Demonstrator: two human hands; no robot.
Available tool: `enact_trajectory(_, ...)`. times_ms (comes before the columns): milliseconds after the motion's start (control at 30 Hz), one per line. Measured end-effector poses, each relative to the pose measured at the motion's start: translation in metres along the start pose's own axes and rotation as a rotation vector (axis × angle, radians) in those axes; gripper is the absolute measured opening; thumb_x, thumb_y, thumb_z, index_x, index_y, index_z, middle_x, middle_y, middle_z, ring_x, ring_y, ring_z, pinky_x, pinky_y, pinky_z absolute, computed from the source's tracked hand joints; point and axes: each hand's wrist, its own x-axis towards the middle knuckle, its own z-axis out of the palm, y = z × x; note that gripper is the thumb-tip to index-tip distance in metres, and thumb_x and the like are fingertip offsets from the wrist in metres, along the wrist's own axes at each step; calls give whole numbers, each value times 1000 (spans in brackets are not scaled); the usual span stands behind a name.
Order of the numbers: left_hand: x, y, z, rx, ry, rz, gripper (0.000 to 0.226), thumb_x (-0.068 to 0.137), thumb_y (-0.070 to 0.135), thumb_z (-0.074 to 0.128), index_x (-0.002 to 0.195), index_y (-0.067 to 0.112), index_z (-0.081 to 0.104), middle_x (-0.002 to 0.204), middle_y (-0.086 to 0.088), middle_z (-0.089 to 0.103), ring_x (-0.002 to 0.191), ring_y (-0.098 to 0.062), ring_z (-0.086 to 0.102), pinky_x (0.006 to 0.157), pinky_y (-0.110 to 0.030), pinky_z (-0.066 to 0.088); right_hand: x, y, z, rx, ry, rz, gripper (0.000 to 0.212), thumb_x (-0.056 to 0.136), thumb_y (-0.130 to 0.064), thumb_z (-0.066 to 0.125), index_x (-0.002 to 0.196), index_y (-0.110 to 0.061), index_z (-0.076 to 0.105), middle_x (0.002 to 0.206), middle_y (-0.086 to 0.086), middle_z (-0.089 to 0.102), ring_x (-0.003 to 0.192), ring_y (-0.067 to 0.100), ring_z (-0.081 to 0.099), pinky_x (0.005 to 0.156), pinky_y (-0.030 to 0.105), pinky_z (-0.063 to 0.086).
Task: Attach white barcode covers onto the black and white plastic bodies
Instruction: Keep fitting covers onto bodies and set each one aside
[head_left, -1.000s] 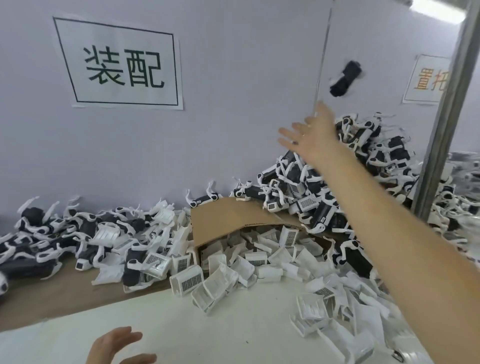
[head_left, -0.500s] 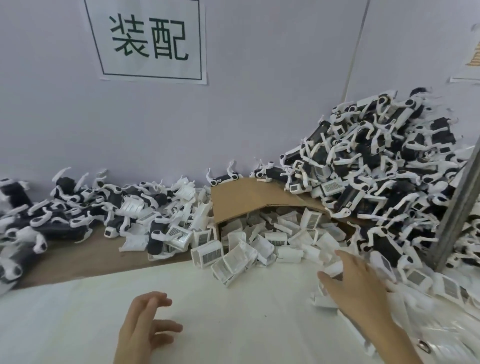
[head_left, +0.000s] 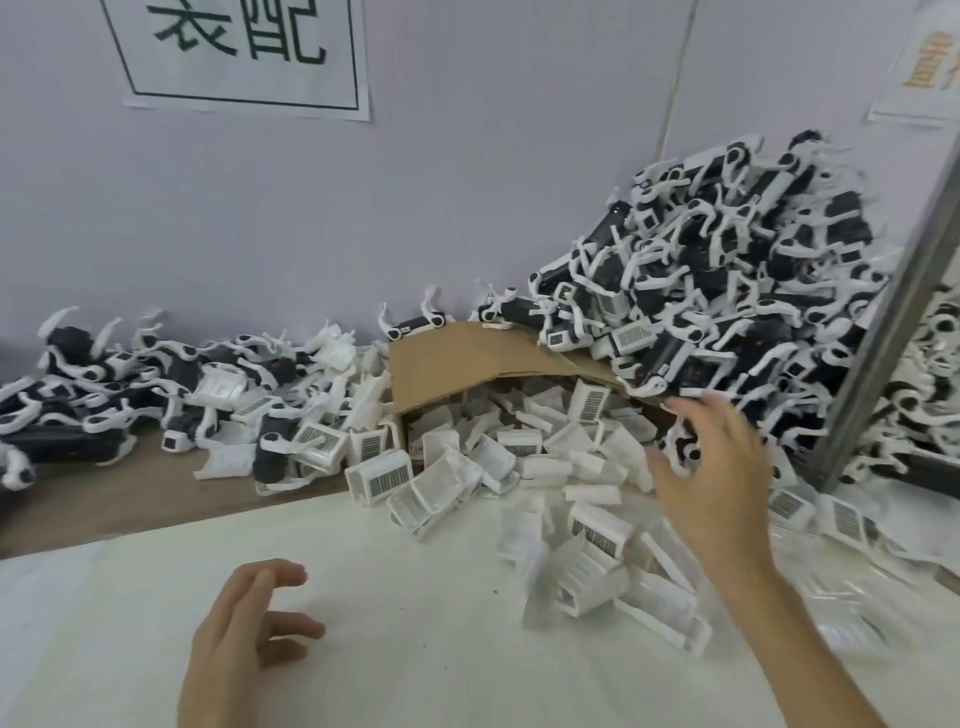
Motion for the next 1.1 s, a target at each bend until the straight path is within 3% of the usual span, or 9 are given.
enact_trajectory(133, -2, -2, 1, 41, -17, 44, 30, 106, 10, 38, 89, 8, 62, 98, -4, 66, 51, -18, 65, 46, -17, 45, 52, 24, -12, -358, -279, 170, 75, 88, -31, 72, 152, -17, 34, 159, 13, 30, 144, 35, 31, 111, 57, 31)
enact_trajectory(233, -3, -3, 1, 57, -30, 62, 29, 106, 11, 40, 88, 9, 63, 97, 0, 67, 54, -17, 66, 51, -22, 47, 68, 31, -15, -337, -404, 224, 55, 86, -29, 74, 134, -13, 55, 132, 12, 61, 109, 34, 60, 86, 44, 53)
enact_trajectory(367, -4, -3, 3, 76, -27, 66, 28, 105, 11, 42, 88, 11, 64, 98, 0, 67, 57, -20, 65, 62, -37, 43, 54, 21, -5, -190, -289, 77, 33, 78, -5, 77, 110, -11, 70, 109, 11, 70, 69, 22, 59, 59, 28, 46)
enact_trajectory(533, -8, 1, 3, 108, -36, 73, 29, 104, 9, 44, 85, 12, 64, 94, 0, 68, 58, -21, 66, 63, -38, 43, 14, -29, 5, 251, -208, -64, 39, 75, 14, 72, 98, -17, 71, 102, -2, 68, 79, 1, 62, 62, 10, 47)
enact_trajectory(600, -9, 4, 4, 76, -69, 62, 28, 103, 9, 46, 84, 12, 66, 93, -4, 70, 61, -24, 67, 63, -38, 44, -3, -58, 4, 502, -176, -101, 42, 75, 19, 69, 92, -20, 69, 106, -13, 67, 83, 3, 66, 66, 9, 51)
enact_trajectory(667, -11, 10, 5, -36, -164, 0, 21, 97, 16, 51, 89, 8, 68, 93, -12, 72, 64, -28, 68, 61, -36, 49, -17, -83, 3, 816, -190, -61, 41, 76, 20, 68, 92, -18, 69, 110, -8, 71, 88, 8, 69, 70, 15, 55)
enact_trajectory(833, -17, 21, 11, -283, -512, -319, 58, 88, 49, 40, 111, 7, 73, 113, -21, 72, 83, -29, 69, 66, -31, 54, -62, -114, 21, 1616, -600, 282, 38, 65, 18, 62, 92, -9, 62, 110, 11, 71, 93, 24, 72, 81, 28, 58)
enact_trajectory(933, -18, 21, 15, -277, -485, -329, 66, 87, 60, 35, 118, 14, 72, 120, -11, 72, 93, -24, 70, 72, -32, 52, -93, -115, 42, 1518, -787, 279, 50, 64, 34, 52, 96, -4, 56, 115, 14, 70, 97, 29, 71, 81, 31, 58)
enact_trajectory(1100, -21, 19, 14, -197, -330, -165, 41, 90, 49, 57, 109, 18, 78, 121, -5, 73, 101, -23, 72, 84, -36, 52, -107, -111, 52, 1117, -721, -31, 56, 68, 29, 53, 96, -19, 57, 102, -3, 66, 88, 16, 69, 75, 29, 48)
